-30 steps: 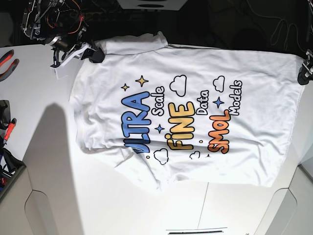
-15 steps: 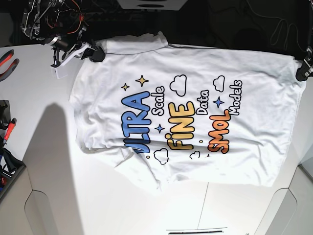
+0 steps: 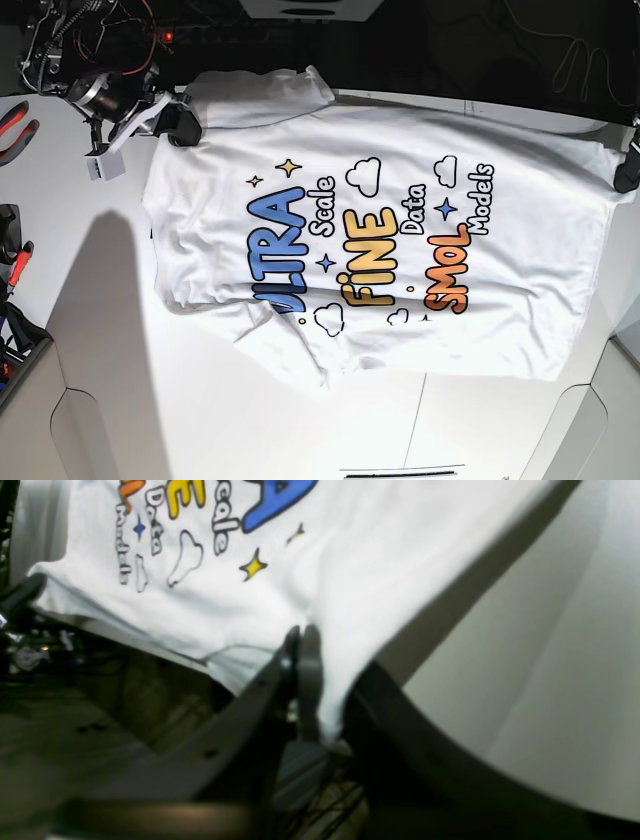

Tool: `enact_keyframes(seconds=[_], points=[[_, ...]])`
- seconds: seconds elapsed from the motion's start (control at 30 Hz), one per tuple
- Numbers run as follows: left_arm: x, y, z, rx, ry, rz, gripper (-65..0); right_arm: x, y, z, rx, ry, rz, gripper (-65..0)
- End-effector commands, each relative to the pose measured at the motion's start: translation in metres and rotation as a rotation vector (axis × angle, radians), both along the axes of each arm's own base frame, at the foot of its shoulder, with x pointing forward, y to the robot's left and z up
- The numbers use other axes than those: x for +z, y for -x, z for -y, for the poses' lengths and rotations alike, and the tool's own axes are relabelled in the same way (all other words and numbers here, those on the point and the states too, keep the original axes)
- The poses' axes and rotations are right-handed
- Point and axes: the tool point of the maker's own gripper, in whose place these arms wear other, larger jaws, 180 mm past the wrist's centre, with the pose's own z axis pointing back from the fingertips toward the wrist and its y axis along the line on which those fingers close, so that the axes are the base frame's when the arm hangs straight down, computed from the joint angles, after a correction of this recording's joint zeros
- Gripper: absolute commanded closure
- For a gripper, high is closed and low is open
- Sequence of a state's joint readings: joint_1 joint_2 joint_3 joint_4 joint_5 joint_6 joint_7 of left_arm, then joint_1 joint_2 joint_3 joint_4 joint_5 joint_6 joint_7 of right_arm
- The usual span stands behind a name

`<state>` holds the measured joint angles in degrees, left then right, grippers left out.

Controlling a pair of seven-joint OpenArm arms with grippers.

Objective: Layout the t-shirt on the table in an organized manner, then fold the t-shirt properly
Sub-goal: 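Lift the hem with both grippers and fold it over toward the collar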

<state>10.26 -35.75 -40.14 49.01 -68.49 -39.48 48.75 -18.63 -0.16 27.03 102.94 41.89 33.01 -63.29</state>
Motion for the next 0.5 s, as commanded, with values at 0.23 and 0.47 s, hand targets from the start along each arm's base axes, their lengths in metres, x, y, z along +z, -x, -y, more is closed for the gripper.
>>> enact_keyframes(seconds=[0.23, 0.47], points=[[0.055, -0.072, -0.015, -0.011, -0.095, 0.175, 0.0, 0.029, -0.063, 0.008, -0.036, 0.035, 0.184, 0.0], [0.075, -0.112, -0.018, -0.034, -0.220, 0.222, 0.0, 0.044, -0.119, 0.008, -0.054, 0.032, 0.280, 0.0]])
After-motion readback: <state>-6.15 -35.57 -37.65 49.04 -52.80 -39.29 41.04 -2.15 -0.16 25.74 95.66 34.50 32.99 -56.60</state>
